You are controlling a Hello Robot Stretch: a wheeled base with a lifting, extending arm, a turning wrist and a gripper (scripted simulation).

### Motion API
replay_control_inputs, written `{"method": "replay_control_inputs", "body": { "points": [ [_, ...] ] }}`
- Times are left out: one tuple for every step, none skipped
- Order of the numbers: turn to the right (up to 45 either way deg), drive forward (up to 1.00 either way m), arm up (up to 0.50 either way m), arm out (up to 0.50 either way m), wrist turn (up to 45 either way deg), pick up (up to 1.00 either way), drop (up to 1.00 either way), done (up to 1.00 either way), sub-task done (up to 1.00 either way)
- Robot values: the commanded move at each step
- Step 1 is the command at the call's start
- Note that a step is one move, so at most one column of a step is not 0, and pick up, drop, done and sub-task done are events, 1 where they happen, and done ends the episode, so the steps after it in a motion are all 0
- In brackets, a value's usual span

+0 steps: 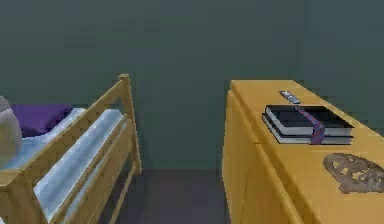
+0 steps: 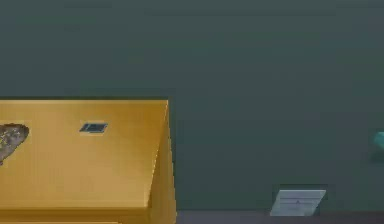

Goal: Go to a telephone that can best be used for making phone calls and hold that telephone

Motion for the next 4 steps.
{"method": "replay_control_inputs", "body": {
  "points": [
    [-45.0,0.00,0.00,0.00,0.0,0.00,0.00,0.00,0.00],
    [-45.0,0.00,0.00,0.00,0.0,0.00,0.00,0.00,0.00],
    [-3.0,0.00,0.00,0.00,0.0,0.00,0.00,0.00,0.00],
    [0.0,0.05,0.00,0.00,0.0,0.00,0.00,0.00,0.00]
  ]
}}
